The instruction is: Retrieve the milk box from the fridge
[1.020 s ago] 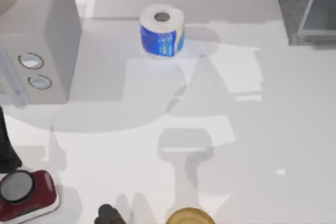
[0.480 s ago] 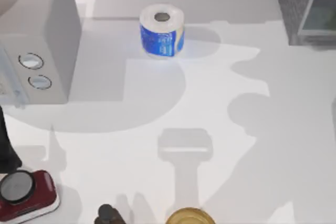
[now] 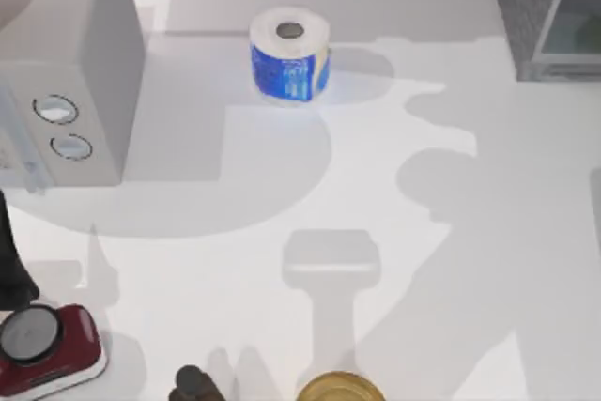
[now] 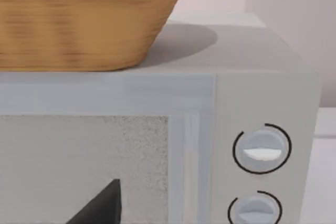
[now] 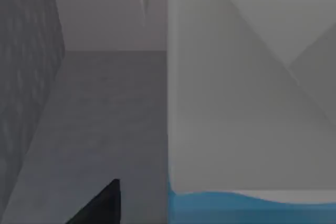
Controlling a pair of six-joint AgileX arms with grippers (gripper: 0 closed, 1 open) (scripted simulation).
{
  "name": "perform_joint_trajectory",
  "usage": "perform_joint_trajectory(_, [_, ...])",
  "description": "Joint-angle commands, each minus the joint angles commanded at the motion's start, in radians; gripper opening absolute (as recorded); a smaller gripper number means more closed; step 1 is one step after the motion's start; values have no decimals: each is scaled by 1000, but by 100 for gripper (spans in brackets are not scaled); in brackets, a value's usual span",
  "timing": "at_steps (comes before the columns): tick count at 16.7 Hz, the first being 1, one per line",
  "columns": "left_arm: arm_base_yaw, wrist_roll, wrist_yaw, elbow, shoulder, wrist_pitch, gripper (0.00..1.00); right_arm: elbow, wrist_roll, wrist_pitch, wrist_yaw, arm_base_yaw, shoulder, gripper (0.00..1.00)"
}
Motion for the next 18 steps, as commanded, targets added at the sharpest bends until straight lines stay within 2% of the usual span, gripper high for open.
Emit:
perform_joint_trajectory(6, [0,0,0,0,0,0,100,157,2,-6,11,8,154,100])
perform_joint_trajectory(11, [0,0,0,0,0,0,100,165,2,-4,11,8,164,100])
perform_joint_trajectory(18, [0,0,0,0,0,0,100,165,2,-4,11,8,164,47])
